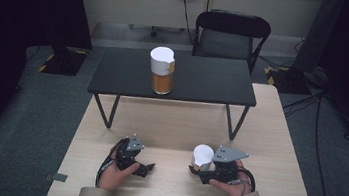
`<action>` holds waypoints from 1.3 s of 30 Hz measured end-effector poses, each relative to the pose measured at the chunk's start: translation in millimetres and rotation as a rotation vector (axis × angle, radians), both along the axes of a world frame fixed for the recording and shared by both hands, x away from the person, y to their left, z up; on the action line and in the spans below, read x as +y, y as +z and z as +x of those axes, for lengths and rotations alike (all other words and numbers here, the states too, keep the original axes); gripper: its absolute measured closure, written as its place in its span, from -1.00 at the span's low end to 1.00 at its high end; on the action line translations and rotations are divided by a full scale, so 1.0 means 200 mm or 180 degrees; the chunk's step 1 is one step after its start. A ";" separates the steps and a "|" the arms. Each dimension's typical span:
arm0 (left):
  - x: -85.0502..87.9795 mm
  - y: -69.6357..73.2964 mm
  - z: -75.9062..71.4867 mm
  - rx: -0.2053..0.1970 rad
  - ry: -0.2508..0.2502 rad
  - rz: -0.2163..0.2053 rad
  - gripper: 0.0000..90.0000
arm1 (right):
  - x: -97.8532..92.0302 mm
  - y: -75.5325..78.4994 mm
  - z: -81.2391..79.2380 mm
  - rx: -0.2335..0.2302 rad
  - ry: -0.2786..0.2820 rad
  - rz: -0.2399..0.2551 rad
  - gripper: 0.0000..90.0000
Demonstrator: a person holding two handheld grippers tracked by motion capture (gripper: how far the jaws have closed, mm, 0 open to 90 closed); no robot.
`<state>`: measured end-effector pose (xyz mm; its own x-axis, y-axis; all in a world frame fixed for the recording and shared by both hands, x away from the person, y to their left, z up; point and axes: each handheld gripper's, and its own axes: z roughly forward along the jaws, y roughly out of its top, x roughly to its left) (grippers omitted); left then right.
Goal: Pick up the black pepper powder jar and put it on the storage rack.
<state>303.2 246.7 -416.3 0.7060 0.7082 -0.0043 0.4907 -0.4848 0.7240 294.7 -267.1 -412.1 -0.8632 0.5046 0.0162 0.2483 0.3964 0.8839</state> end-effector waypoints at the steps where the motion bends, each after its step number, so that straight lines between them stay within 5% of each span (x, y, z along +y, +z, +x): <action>1: 0.00 0.00 0.00 0.0000 0.0000 0.0001 -1.00 | 0.00 0.00 0.00 -0.0004 -0.0005 -0.0004 -0.33; 39: 0.00 0.00 0.00 -0.0001 0.0007 0.0001 -1.00 | 0.01 0.13 0.11 -0.0015 -0.0073 0.0028 -0.33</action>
<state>303.0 246.3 -416.3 0.7046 0.7096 -0.0040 0.4915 -0.4839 0.7240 316.0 -264.4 -387.1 -0.8515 0.5241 0.0166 0.2529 0.3828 0.8886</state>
